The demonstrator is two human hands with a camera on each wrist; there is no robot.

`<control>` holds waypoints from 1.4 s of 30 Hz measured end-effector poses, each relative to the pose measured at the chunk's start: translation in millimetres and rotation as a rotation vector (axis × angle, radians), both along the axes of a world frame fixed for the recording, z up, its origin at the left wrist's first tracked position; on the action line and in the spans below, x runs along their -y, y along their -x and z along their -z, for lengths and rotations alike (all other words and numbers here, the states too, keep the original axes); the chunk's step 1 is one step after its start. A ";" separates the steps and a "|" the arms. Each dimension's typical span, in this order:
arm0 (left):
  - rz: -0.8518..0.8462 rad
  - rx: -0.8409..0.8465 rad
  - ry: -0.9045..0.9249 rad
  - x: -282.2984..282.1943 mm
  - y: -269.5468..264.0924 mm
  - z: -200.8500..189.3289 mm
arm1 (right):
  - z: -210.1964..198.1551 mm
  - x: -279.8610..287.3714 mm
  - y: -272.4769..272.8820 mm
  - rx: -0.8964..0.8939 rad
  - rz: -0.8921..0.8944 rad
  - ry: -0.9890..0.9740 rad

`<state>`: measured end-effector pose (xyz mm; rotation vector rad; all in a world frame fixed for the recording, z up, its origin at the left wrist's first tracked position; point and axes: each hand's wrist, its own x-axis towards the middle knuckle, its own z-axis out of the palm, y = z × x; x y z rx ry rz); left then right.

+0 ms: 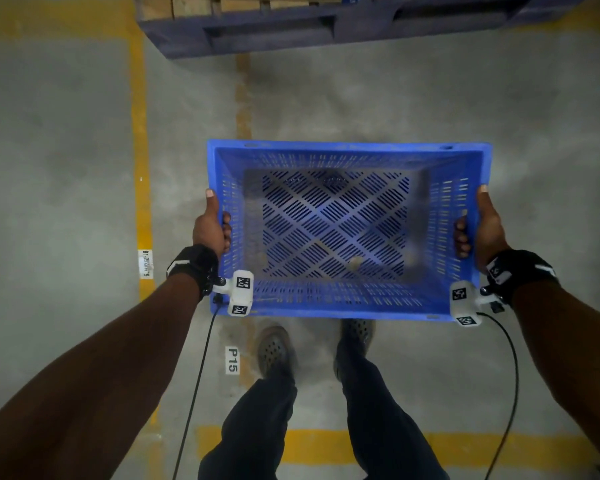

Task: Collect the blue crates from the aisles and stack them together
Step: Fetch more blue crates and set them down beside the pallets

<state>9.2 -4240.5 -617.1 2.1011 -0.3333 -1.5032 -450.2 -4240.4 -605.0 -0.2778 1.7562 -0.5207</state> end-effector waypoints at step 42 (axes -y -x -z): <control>0.388 0.593 0.264 -25.5 -16.1 -72.9 | -68.4 -11.4 1.6 -0.591 -0.351 0.105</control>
